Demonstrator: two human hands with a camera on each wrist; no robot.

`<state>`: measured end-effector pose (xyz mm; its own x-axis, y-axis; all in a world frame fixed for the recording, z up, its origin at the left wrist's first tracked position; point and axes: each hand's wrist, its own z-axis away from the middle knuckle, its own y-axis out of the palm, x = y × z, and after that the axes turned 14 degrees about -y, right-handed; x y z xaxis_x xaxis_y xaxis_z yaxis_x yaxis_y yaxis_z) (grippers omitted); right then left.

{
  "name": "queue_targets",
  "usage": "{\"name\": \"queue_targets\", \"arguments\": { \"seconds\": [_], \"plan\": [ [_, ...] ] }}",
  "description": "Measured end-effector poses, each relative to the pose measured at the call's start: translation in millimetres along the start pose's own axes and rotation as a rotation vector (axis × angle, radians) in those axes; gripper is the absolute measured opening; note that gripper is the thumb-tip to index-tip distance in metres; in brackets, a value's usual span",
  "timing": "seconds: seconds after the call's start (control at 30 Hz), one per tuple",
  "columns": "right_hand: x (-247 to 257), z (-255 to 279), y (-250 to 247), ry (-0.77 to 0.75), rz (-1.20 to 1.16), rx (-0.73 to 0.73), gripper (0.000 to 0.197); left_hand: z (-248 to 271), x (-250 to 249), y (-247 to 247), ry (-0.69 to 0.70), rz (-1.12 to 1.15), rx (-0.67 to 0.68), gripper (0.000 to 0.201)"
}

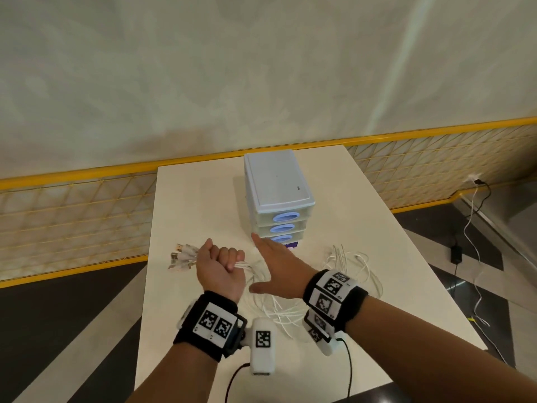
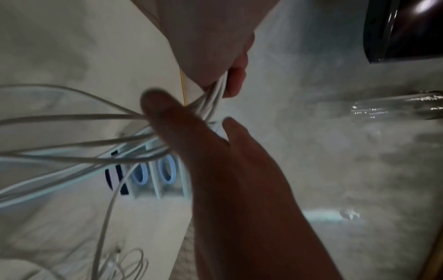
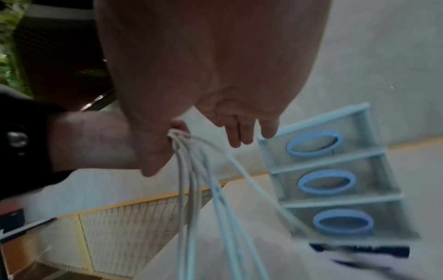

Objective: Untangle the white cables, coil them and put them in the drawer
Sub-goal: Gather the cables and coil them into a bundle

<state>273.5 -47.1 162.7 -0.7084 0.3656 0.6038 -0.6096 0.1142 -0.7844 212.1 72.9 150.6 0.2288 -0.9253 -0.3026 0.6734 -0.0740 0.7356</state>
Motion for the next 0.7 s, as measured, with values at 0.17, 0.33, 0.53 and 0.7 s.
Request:
{"name": "queue_targets", "arguments": {
  "seconds": [0.17, 0.33, 0.53, 0.7],
  "plan": [
    [-9, -8, 22, 0.086, -0.134, -0.039, 0.024, 4, 7, -1, -0.102, -0.056, 0.079, 0.052],
    [-20, 5, 17, 0.093, -0.064, -0.023, 0.026, 2, 1, -11, -0.163, -0.061, 0.031, 0.053],
    [-41, 17, 14, 0.189, -0.007, 0.077, 0.031, -1, -9, -5, -0.093, -0.206, -0.023, 0.055],
    [-21, 11, -22, 0.01, -0.207, -0.194, 0.067, -3, -1, 1, 0.083, -0.55, -0.097, 0.042]
  ]
}}
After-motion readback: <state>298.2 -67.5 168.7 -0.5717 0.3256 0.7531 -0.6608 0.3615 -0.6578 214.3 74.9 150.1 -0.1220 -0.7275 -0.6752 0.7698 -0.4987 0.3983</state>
